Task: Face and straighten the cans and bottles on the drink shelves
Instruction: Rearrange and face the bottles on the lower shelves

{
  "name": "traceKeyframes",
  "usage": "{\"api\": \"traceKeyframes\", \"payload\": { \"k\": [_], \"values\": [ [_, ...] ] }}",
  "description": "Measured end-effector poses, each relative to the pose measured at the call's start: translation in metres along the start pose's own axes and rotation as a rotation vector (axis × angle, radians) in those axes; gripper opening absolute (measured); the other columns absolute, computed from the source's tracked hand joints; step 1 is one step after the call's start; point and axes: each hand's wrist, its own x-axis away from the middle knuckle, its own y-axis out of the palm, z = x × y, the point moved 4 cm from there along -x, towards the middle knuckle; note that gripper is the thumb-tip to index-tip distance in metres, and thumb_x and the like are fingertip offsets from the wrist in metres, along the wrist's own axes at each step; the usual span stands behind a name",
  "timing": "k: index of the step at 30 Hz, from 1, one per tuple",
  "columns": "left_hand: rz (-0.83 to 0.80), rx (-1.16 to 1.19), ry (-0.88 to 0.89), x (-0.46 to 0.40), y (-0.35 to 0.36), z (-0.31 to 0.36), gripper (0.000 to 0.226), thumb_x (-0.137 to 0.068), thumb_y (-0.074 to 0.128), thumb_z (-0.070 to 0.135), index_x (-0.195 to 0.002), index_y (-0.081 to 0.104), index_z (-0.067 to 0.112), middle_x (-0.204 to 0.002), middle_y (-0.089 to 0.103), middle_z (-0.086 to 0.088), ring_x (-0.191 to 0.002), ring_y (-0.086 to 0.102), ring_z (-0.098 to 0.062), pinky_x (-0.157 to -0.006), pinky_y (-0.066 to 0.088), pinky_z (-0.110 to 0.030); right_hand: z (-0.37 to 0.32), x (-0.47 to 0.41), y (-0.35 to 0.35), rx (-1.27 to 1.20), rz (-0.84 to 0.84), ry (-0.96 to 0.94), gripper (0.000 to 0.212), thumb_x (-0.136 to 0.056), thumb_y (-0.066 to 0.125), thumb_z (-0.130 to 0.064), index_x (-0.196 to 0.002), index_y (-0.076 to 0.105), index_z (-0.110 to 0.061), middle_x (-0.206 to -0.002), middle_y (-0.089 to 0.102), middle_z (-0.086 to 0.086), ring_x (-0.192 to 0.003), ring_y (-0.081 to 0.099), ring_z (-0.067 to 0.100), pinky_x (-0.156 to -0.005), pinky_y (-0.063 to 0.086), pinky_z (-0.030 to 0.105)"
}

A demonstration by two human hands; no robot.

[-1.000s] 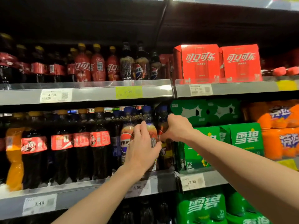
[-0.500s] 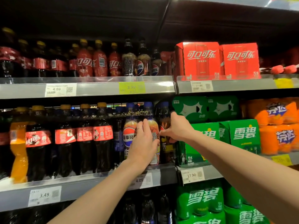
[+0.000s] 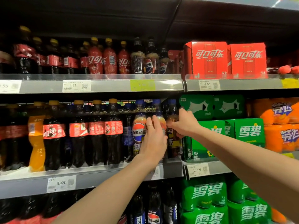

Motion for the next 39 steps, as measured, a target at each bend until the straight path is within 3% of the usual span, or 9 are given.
{"api": "traceKeyframes", "payload": {
  "k": [2,7,13,18,21,27,33,36,39],
  "values": [
    [0.07,0.058,0.027,0.006,-0.015,-0.001,0.063,-0.102,0.05,0.022,-0.155,0.018,0.009,-0.158,0.018,-0.012,-0.125,0.053,-0.028,-0.094,0.046,-0.034,-0.011,0.007,-0.006,0.053,0.134,-0.049,0.052,-0.091,0.064,-0.041,-0.127,0.046,-0.008,-0.127,0.048,0.018,-0.1,0.061,0.037,-0.086,0.054,0.047],
    [0.282,0.158,-0.068,0.008,-0.058,-0.027,0.018,-0.096,0.055,0.019,-0.11,0.045,0.014,-0.116,0.042,-0.003,-0.085,0.052,-0.019,-0.072,0.041,-0.03,-0.058,0.028,-0.005,-0.032,0.166,-0.228,0.04,-0.09,0.061,-0.04,-0.122,0.056,-0.016,-0.112,0.06,0.007,-0.096,0.06,0.027,-0.085,0.052,0.043],
    [0.316,0.101,-0.236,0.027,-0.086,-0.071,0.021,-0.097,0.056,0.023,-0.11,0.043,0.014,-0.111,0.047,-0.002,-0.085,0.049,-0.02,-0.072,0.036,-0.032,-0.093,0.051,0.015,-0.053,-0.038,-0.326,0.027,-0.088,0.06,-0.039,-0.107,0.061,-0.02,-0.088,0.066,0.001,-0.08,0.064,0.024,-0.074,0.056,0.042],
    [0.218,-0.109,-0.461,0.032,-0.093,-0.103,0.059,-0.092,0.064,0.045,-0.128,0.035,0.008,-0.131,0.05,-0.012,-0.106,0.061,-0.035,-0.079,0.049,-0.042,-0.096,0.058,0.037,0.0,-0.178,-0.379,0.042,-0.088,0.058,-0.034,-0.131,0.061,-0.031,-0.114,0.07,-0.001,-0.081,0.071,0.018,-0.091,0.055,0.041],
    [0.145,-0.239,-0.565,0.034,-0.085,-0.113,0.088,-0.086,0.065,0.06,-0.143,0.026,0.005,-0.143,0.045,-0.013,-0.116,0.06,-0.036,-0.086,0.049,-0.041,-0.092,0.06,0.044,-0.033,-0.325,-0.384,0.05,-0.092,0.057,-0.026,-0.142,0.054,-0.03,-0.13,0.065,0.004,-0.069,0.074,0.016,-0.077,0.062,0.041],
    [0.206,-0.301,-0.559,0.038,-0.078,-0.115,0.065,-0.083,0.064,0.064,-0.116,0.049,0.01,-0.117,0.057,-0.006,-0.096,0.064,-0.03,-0.074,0.051,-0.037,-0.095,0.056,0.057,-0.113,-0.473,-0.332,0.044,-0.1,0.056,-0.019,-0.143,0.051,-0.013,-0.105,0.071,0.015,-0.056,0.073,0.018,-0.052,0.06,0.029],
    [0.216,-0.203,-0.573,0.045,-0.089,-0.127,0.052,-0.082,0.066,0.061,-0.094,0.048,0.015,-0.098,0.055,0.001,-0.088,0.059,-0.024,-0.076,0.053,-0.041,-0.112,0.066,0.084,-0.233,-0.507,-0.32,0.026,-0.098,0.058,-0.023,-0.09,0.06,0.001,-0.077,0.066,0.015,-0.054,0.073,0.026,-0.049,0.06,0.035],
    [0.191,-0.139,-0.528,0.045,-0.093,-0.134,0.043,-0.082,0.066,0.055,-0.091,0.053,0.015,-0.095,0.06,0.001,-0.083,0.06,-0.021,-0.075,0.055,-0.043,-0.119,0.071,0.096,-0.218,-0.545,-0.275,0.029,-0.096,0.056,-0.027,-0.106,0.054,0.0,-0.085,0.071,0.018,-0.057,0.074,0.026,-0.063,0.064,0.041],
    [0.195,-0.046,-0.485,0.049,-0.098,-0.138,0.037,-0.082,0.068,0.054,-0.089,0.06,0.019,-0.09,0.064,0.004,-0.076,0.062,-0.015,-0.072,0.056,-0.041,-0.131,0.074,0.103,-0.233,-0.564,-0.293,0.032,-0.092,0.057,-0.021,-0.116,0.05,-0.001,-0.093,0.07,0.016,-0.063,0.074,0.026,-0.054,0.062,0.031]
  ]
}}
